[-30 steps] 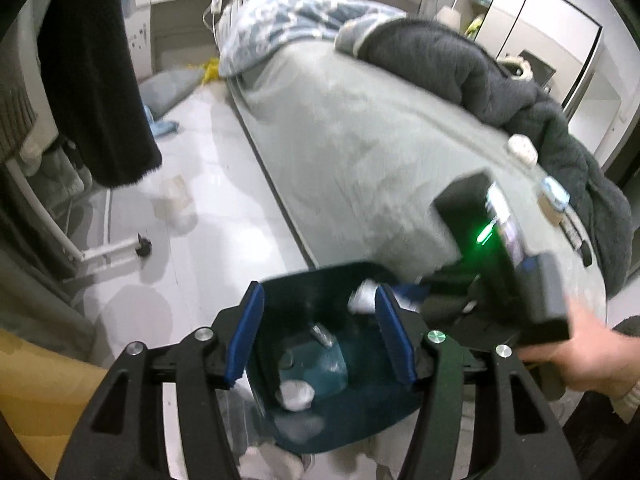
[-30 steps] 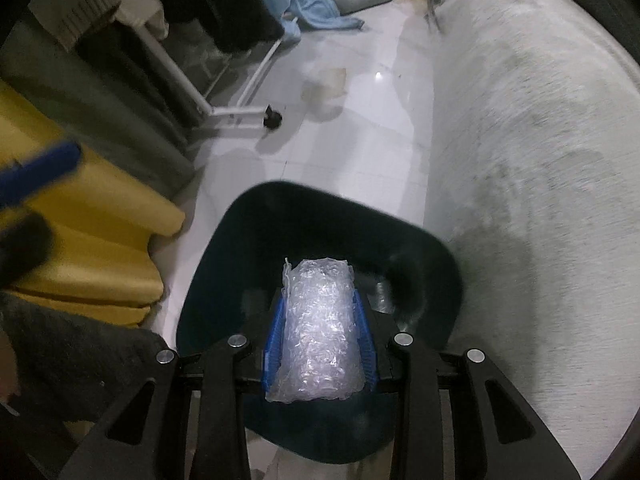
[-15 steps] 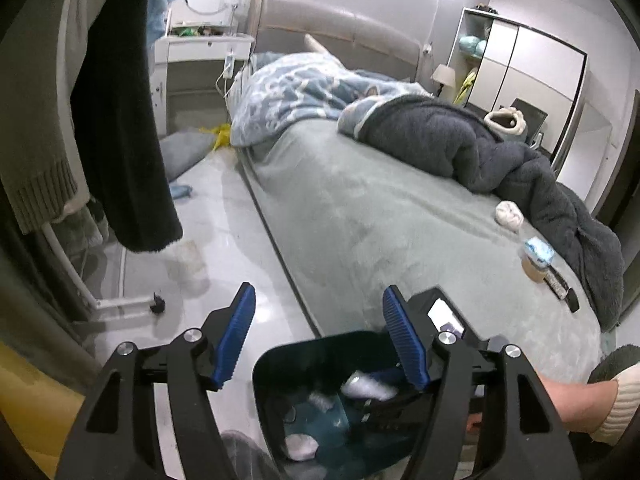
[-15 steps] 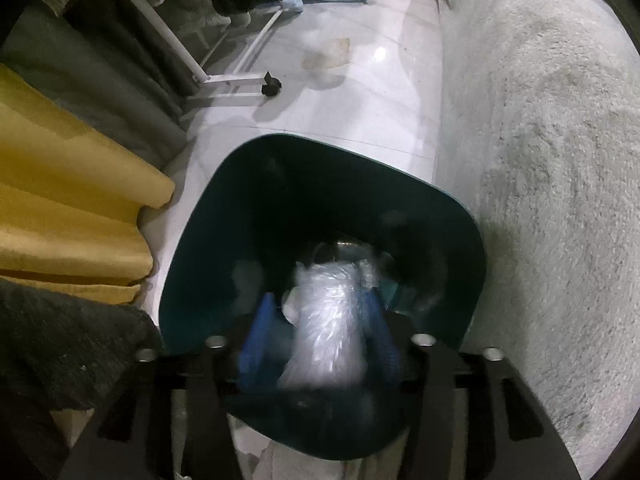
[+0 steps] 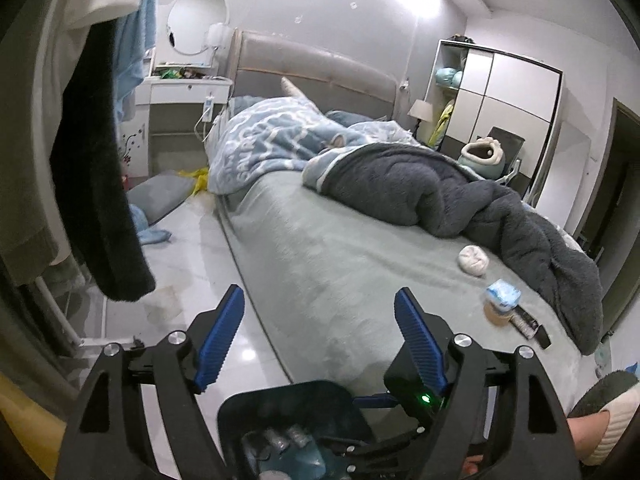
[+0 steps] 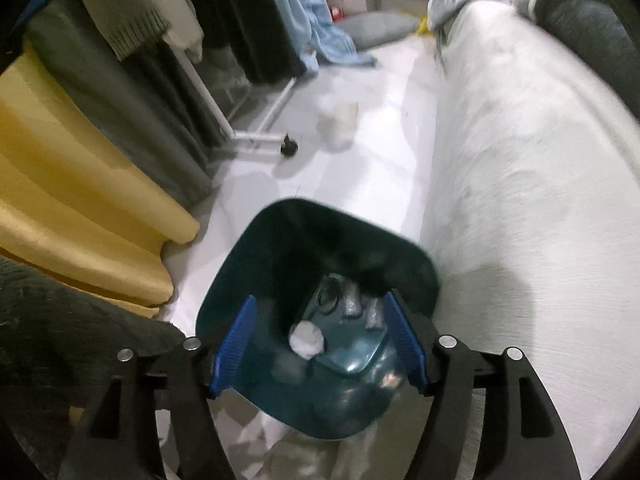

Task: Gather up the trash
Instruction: 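Move both grippers back toward the blue tissue pack on the bed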

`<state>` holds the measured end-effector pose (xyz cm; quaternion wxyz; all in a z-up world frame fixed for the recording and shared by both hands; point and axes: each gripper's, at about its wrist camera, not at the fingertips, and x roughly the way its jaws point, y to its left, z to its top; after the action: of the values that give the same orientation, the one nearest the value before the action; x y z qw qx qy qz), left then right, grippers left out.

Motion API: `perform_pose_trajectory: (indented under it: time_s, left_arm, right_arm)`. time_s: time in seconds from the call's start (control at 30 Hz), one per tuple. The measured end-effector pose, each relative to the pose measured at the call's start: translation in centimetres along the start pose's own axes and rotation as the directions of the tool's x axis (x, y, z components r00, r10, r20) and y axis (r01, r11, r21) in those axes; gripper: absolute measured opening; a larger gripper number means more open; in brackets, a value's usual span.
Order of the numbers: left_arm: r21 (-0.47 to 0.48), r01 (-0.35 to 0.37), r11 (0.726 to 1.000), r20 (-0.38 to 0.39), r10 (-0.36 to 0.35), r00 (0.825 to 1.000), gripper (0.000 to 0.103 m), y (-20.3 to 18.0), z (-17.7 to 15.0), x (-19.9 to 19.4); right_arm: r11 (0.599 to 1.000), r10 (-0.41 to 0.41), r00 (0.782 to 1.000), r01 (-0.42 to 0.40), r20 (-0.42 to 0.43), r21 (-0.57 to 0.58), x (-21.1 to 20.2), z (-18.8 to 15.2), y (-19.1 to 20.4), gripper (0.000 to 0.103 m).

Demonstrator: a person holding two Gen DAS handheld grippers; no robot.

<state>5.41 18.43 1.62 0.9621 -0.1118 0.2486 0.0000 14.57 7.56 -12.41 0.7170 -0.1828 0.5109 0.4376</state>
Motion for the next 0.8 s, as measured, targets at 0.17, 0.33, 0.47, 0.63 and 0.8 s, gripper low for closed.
perform_pose_trajectory:
  time_s: [0.17,0.33,0.47,0.63,0.8]
  left_arm:
    - [0.026,0.013,1.0,0.01,-0.013,1.0,0.083,-2.3,0.5,0.7]
    - [0.031,0.039,0.999,0.005,-0.04,0.999,0.085,-4.3,0.7,1.6]
    - [0.037,0.056,0.998,-0.004,-0.056,0.998,0.085,-5.4,0.8,2.4]
    - [0.088,0.124,0.988,-0.034,-0.122,0.992,0.085,-7.5,1.2,3.7]
    - [0.182,0.218,0.959,-0.075,-0.207,0.975,0.085,-9.8,1.2,5.2]
  right_arm:
    - [0.999,-0.033,0.997,0.034,0.076,-0.018,-2.8,-0.6,-1.2,0.072]
    - [0.998,-0.058,0.99,0.058,0.128,0.007,-5.3,-1.8,-2.8,0.075]
    - [0.996,-0.085,0.982,0.084,0.168,0.014,-7.6,-2.6,-4.0,0.075]
    - [0.993,-0.119,0.972,0.118,0.203,0.016,-10.0,-4.2,-5.3,0.075]
    - [0.987,-0.162,0.953,0.153,0.256,0.055,-12.5,-5.6,-7.3,0.075]
